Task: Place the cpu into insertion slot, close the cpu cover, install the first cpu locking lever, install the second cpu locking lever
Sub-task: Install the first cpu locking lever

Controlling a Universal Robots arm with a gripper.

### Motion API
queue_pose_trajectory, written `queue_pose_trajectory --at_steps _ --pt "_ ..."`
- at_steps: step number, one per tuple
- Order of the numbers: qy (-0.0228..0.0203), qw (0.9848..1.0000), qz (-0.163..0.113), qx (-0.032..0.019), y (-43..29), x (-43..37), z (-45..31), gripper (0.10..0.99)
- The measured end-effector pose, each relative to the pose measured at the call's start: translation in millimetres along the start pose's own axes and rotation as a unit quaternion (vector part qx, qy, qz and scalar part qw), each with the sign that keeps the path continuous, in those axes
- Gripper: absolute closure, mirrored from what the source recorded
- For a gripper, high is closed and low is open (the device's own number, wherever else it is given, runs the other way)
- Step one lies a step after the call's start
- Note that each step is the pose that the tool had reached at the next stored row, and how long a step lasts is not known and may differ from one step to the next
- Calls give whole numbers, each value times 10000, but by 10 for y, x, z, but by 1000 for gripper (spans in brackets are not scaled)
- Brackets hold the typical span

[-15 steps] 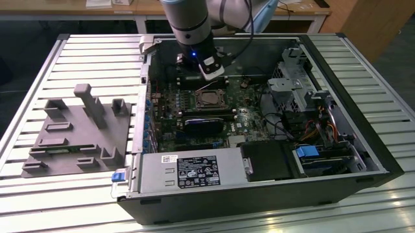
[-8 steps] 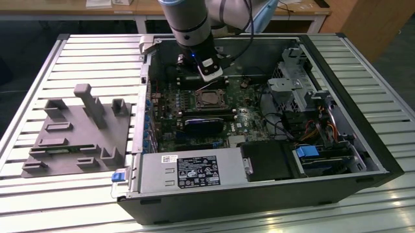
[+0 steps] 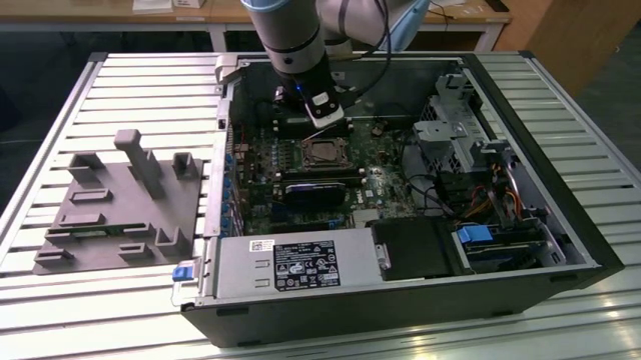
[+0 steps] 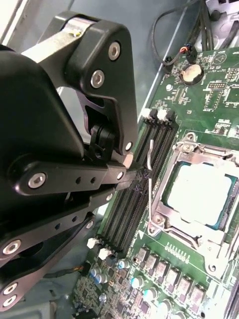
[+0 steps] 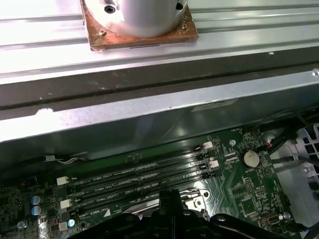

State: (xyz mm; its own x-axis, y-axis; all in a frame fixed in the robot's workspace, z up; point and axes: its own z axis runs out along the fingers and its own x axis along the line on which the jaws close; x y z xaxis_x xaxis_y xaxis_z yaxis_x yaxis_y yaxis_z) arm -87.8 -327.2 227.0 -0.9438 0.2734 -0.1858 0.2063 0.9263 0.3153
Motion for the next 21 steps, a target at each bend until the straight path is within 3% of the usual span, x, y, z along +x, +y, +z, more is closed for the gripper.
queue_pose_trajectory --at_steps 12,21 --pt "-94 9998 -1 182 44 22 112 980" --pt "-123 9996 34 249 153 14 195 980"
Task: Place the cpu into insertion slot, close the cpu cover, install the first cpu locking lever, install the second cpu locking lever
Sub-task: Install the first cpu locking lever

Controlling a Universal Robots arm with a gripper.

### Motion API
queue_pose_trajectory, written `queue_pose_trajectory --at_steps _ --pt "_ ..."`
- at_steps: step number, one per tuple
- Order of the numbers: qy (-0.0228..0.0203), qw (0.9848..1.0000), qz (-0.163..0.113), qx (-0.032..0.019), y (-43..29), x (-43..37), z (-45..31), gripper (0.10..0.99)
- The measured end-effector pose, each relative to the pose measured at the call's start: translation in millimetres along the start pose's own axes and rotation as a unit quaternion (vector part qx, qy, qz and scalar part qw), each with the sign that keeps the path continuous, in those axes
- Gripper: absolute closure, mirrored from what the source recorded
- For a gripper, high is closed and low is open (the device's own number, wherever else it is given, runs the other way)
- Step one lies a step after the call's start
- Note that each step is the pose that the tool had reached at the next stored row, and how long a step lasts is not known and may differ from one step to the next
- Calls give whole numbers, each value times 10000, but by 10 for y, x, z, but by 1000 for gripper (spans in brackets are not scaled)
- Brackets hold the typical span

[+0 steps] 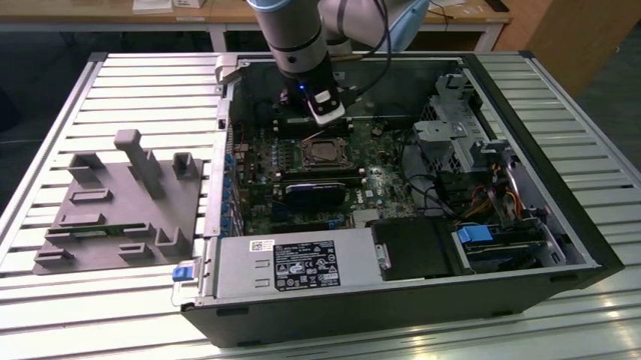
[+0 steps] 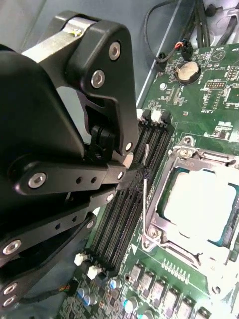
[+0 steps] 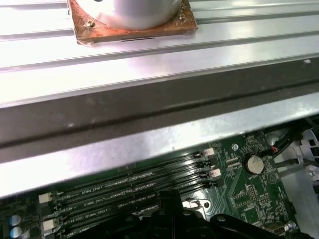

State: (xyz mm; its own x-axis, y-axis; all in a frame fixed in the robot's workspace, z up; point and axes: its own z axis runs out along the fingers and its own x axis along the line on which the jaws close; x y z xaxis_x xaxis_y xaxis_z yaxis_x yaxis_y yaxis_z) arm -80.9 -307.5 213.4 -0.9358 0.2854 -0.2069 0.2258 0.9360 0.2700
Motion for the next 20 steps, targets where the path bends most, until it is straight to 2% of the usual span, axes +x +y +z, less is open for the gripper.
queue_pose_trajectory --at_steps 5,7,20 --pt "-9 10000 2 30 6 -9 33 980" --pt "-19 10000 0 62 6 -8 38 980" --pt "-40 9999 77 85 8 5 81 980"
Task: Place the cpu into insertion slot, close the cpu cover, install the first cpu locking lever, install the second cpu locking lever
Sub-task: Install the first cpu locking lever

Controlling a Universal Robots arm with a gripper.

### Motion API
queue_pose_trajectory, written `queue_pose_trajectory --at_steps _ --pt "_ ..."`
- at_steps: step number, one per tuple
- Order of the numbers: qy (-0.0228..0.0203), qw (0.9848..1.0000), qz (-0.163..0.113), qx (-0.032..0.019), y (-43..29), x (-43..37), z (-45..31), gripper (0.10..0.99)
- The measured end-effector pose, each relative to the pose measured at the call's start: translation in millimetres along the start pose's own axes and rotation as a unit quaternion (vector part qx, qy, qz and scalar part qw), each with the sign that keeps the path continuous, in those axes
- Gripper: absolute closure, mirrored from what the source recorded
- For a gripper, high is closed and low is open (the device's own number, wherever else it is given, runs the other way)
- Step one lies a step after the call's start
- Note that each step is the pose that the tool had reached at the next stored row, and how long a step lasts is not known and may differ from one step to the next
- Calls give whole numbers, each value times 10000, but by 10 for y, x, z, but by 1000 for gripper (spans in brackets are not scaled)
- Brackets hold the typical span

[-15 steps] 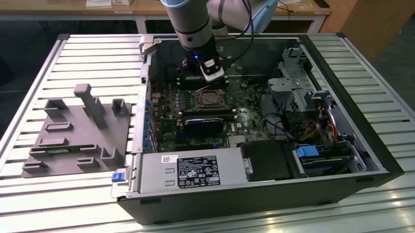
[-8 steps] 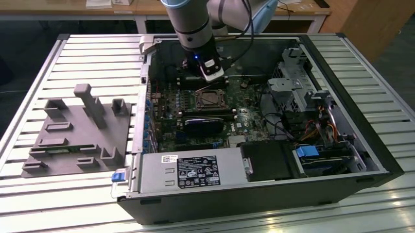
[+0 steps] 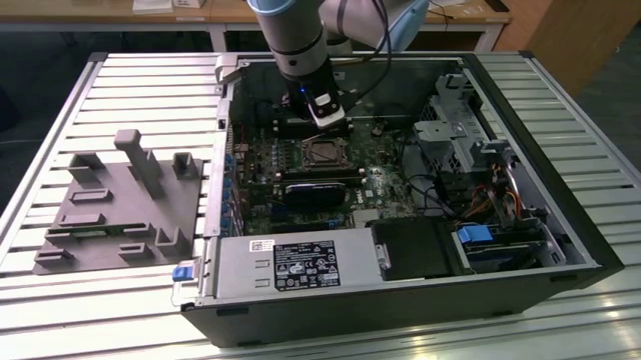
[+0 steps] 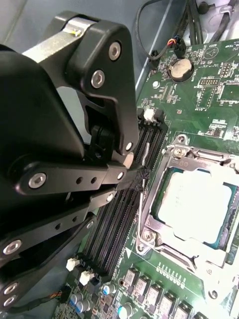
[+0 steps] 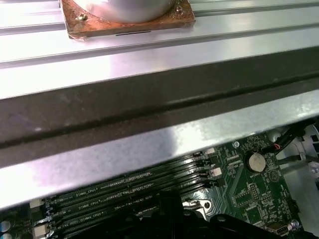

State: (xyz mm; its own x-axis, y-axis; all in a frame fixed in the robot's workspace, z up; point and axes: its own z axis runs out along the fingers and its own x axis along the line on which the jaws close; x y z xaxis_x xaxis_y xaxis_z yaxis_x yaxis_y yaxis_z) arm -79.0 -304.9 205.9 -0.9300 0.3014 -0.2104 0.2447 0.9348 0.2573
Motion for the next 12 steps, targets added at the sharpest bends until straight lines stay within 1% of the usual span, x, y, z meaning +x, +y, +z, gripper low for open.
queue_pose_trajectory --at_steps 3,7,12 --pt "-7 10000 15 14 14 8 14 980" --pt "-26 10000 21 68 26 11 25 980" --pt "-55 9999 91 110 27 14 43 980"
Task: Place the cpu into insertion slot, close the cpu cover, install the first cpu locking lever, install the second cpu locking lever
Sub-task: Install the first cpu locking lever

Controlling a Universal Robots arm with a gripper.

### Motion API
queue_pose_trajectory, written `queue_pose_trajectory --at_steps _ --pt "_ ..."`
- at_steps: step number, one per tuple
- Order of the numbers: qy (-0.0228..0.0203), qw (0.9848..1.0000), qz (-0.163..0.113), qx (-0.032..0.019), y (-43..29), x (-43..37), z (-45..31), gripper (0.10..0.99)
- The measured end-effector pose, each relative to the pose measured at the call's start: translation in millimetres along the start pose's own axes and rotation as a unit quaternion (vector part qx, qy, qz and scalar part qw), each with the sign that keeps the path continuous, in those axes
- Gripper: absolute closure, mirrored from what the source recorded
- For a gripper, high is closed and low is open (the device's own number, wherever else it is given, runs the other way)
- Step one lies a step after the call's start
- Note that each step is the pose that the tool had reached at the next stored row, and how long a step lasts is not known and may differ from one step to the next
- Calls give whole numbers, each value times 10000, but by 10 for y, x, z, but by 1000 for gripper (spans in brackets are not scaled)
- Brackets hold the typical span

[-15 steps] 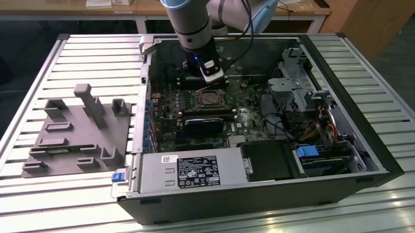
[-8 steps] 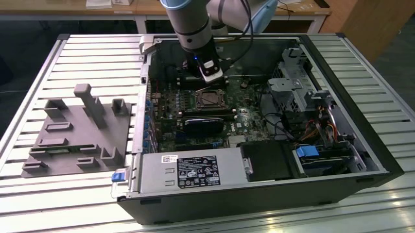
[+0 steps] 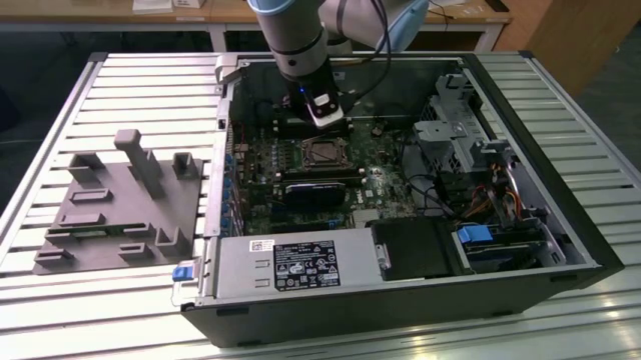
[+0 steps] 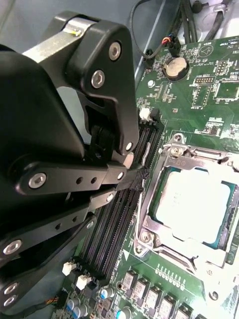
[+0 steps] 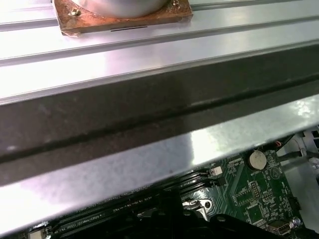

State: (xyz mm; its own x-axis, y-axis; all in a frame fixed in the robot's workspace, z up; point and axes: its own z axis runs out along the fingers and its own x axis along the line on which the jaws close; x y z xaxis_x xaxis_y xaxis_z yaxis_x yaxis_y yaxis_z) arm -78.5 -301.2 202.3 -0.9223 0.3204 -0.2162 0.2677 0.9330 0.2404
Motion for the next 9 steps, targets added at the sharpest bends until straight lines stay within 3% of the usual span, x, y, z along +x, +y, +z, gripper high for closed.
queue_pose_trajectory --at_steps 9 --pt "-55 9999 116 91 7 7 32 980"
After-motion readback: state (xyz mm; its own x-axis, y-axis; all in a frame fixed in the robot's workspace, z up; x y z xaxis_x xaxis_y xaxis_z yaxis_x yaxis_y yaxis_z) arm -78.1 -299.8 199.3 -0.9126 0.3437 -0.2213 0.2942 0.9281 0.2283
